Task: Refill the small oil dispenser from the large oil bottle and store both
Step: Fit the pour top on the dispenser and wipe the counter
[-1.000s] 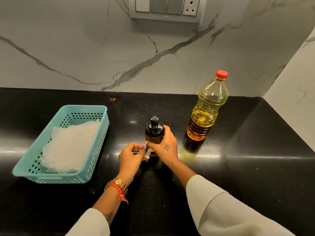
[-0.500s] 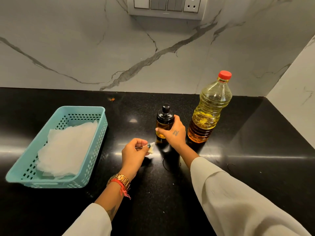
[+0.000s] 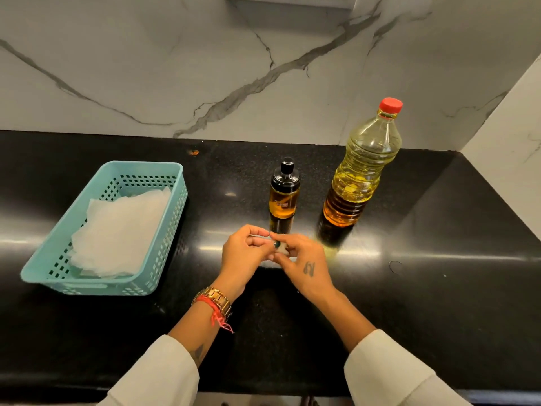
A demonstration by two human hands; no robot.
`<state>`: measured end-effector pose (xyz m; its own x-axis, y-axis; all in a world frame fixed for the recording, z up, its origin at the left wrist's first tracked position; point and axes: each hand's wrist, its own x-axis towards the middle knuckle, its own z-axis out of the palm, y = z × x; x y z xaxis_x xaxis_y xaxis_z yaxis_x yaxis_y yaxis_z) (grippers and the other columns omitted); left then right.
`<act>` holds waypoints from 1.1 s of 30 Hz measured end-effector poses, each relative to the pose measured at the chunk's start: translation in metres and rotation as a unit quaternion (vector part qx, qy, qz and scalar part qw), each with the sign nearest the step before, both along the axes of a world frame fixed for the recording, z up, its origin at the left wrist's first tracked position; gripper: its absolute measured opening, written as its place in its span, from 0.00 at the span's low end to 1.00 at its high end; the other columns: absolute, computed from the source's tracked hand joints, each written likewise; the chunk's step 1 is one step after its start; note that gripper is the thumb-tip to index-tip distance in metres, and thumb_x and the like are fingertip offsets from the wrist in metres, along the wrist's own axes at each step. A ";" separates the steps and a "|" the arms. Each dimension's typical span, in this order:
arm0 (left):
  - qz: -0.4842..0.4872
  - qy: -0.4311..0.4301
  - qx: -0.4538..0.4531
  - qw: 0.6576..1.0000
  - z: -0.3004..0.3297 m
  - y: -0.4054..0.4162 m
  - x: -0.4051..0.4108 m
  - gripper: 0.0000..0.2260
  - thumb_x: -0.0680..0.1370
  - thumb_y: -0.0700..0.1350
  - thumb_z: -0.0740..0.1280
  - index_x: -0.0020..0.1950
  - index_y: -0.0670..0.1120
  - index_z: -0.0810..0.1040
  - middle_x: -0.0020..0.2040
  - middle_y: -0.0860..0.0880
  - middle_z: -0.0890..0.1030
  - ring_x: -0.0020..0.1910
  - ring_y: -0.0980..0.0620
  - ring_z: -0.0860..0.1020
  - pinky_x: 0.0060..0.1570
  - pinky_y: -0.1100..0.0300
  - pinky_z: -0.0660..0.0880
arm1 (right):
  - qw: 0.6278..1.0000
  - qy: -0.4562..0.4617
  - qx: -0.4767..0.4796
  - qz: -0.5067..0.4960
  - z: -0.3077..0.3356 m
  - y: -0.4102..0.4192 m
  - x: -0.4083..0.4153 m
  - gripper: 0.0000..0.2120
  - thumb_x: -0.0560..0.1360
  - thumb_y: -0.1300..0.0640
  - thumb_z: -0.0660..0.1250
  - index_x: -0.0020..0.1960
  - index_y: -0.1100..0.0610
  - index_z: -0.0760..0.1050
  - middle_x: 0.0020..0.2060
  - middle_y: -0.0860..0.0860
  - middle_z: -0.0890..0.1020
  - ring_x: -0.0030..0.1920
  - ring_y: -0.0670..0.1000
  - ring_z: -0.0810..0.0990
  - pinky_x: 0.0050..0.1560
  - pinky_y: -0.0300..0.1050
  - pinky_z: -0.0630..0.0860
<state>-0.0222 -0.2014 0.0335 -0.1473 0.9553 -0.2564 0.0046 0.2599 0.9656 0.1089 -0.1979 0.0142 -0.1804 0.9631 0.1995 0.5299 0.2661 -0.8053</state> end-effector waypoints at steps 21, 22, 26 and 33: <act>-0.115 0.454 0.193 0.862 -0.054 0.005 -0.020 0.32 0.76 0.65 0.41 0.75 0.51 0.57 0.77 0.51 0.56 0.76 0.53 0.47 0.74 0.55 0.40 | 0.962 -0.260 -0.041 -0.079 -0.017 0.067 0.018 0.09 0.75 0.60 0.64 0.53 0.56 0.81 0.48 0.56 0.80 0.49 0.56 0.77 0.47 0.44 0.70; -0.121 0.465 0.193 0.856 -0.057 0.005 -0.020 0.34 0.75 0.67 0.39 0.75 0.51 0.57 0.77 0.51 0.55 0.76 0.53 0.46 0.74 0.54 0.40 | 0.963 -0.264 -0.033 -0.049 -0.016 0.063 0.012 0.10 0.76 0.59 0.64 0.54 0.56 0.81 0.48 0.56 0.79 0.49 0.56 0.77 0.46 0.44 0.70; -0.116 0.474 0.198 0.850 -0.063 0.006 -0.022 0.35 0.75 0.67 0.36 0.75 0.51 0.57 0.76 0.50 0.57 0.76 0.52 0.48 0.74 0.54 0.41 | 0.969 -0.242 0.015 0.049 -0.015 0.029 0.000 0.09 0.74 0.59 0.66 0.51 0.57 0.82 0.42 0.56 0.79 0.46 0.56 0.77 0.44 0.47 0.71; -0.115 0.462 0.211 0.854 -0.062 0.007 -0.021 0.33 0.76 0.66 0.37 0.74 0.49 0.60 0.75 0.50 0.60 0.75 0.53 0.50 0.74 0.54 0.42 | 0.973 -0.228 -0.015 -0.036 -0.014 0.035 0.037 0.06 0.74 0.59 0.67 0.47 0.56 0.83 0.41 0.55 0.82 0.45 0.55 0.78 0.43 0.44 0.69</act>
